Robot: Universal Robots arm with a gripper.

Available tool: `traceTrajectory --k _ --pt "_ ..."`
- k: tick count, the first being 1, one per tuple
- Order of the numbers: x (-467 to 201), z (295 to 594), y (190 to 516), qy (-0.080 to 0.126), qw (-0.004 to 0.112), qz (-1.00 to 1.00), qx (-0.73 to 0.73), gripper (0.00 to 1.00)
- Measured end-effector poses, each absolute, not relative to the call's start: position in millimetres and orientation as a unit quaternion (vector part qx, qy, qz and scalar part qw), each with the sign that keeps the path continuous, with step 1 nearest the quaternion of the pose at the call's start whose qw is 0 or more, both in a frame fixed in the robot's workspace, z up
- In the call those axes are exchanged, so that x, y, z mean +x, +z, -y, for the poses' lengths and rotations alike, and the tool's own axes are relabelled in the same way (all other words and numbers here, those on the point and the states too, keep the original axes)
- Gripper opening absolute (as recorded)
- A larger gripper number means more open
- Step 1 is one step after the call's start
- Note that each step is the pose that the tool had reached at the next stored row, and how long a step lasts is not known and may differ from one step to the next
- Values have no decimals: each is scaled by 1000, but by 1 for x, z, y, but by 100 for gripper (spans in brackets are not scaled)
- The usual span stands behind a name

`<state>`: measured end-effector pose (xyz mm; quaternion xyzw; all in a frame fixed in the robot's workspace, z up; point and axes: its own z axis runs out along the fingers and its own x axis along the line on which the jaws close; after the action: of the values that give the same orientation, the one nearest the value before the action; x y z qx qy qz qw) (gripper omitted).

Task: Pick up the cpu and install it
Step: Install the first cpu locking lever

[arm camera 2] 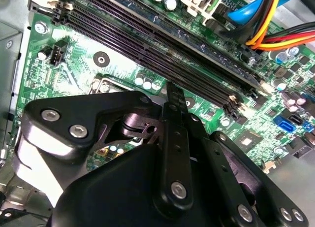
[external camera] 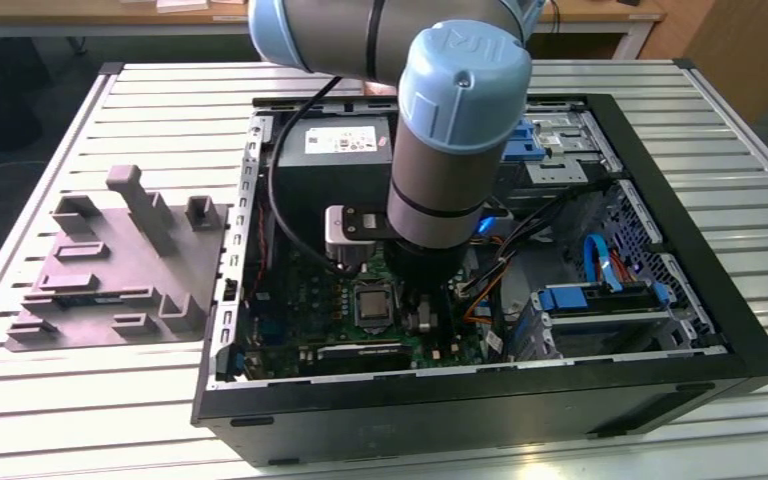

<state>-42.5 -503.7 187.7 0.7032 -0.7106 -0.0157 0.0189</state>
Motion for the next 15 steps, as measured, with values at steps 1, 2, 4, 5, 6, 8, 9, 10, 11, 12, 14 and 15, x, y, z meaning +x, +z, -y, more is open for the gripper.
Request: traceTrajectory --k 1,2,4,5,6,8,9,10,11,12,14,15 --pt "-42 504 188 -16 19 711 703 11" --pt "-43 504 188 -16 19 711 703 11" --pt "-43 504 190 -16 18 711 703 11" --pt "-43 504 192 -16 18 711 703 11" --pt "-43 504 195 -16 19 711 703 11" --pt "-43 504 200 -16 19 711 703 11" --pt "-43 504 203 -16 19 711 703 11" --pt "-43 504 207 -16 19 711 703 11" --pt "-43 504 211 -16 19 711 703 11" --pt "-43 504 215 -16 19 711 703 11" --pt "-43 504 218 -16 19 711 703 11" --pt "-43 504 218 -16 19 711 703 11"
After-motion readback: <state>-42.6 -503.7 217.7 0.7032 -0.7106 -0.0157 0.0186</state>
